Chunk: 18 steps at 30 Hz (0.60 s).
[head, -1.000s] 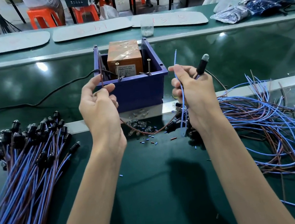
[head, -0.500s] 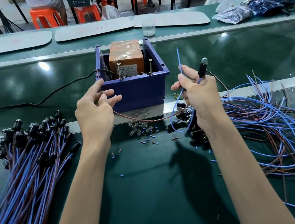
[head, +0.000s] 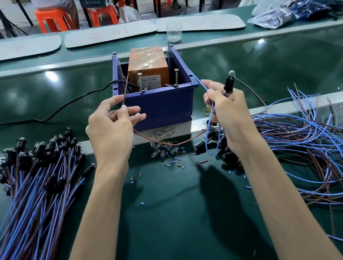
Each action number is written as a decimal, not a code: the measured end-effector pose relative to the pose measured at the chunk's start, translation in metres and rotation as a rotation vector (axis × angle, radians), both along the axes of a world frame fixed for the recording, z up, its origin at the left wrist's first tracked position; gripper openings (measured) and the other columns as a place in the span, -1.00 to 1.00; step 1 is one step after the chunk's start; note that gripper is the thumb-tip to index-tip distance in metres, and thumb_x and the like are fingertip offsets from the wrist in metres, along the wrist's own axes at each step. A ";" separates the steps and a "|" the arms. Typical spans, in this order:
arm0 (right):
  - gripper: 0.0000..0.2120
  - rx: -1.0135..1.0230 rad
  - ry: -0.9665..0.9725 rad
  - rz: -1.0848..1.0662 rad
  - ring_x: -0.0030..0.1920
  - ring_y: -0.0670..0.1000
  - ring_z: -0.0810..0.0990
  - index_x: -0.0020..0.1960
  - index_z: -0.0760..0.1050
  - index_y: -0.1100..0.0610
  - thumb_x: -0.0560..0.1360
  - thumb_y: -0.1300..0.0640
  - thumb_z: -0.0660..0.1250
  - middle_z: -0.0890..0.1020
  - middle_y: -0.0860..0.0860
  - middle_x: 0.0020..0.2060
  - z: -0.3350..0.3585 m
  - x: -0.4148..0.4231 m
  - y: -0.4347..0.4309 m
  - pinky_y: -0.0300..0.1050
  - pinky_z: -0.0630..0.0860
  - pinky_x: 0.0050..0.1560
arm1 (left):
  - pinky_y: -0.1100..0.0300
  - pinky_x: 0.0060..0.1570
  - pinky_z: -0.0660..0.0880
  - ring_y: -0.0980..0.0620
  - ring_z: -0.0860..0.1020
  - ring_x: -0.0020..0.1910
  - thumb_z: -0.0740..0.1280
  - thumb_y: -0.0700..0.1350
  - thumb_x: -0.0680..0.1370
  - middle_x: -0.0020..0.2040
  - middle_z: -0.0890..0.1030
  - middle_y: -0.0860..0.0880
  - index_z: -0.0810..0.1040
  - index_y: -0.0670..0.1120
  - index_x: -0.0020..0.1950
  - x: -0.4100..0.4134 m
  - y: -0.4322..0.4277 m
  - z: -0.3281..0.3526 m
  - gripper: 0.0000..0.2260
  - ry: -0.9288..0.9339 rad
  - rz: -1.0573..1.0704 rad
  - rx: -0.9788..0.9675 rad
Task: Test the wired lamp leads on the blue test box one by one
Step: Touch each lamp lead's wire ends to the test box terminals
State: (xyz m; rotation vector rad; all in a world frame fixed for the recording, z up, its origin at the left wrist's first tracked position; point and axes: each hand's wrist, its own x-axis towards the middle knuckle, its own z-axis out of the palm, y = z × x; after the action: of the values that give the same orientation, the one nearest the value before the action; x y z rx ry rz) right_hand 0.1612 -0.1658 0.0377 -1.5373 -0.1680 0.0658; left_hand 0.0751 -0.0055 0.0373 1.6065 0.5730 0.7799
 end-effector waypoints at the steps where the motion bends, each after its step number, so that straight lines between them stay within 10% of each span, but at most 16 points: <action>1: -0.74 -0.001 -0.014 0.016 -0.47 -0.18 0.28 0.01 0.56 0.06 0.60 0.28 0.13 0.41 -0.11 -0.39 0.000 0.000 0.000 -0.38 0.22 -0.46 | 0.21 -0.07 0.60 0.11 0.68 -0.29 0.20 -0.27 0.63 -0.23 0.67 0.04 0.51 0.02 0.04 0.000 0.000 0.000 -0.80 0.004 -0.005 -0.003; 18: -0.68 -0.033 0.057 0.128 -0.54 -0.19 0.26 0.20 0.54 0.21 0.59 0.37 0.07 0.34 -0.02 -0.40 0.006 -0.004 0.002 -0.42 0.21 -0.49 | 0.28 -0.21 0.57 0.09 0.65 -0.40 0.14 -0.29 0.64 -0.21 0.64 0.02 0.55 -0.03 0.04 -0.002 0.000 0.002 -0.76 0.092 -0.074 0.036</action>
State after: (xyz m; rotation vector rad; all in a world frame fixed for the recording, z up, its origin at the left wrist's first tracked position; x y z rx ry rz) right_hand 0.1568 -0.1636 0.0434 -1.5549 -0.2207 0.2139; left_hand 0.0731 -0.0050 0.0388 1.6939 0.5652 0.6673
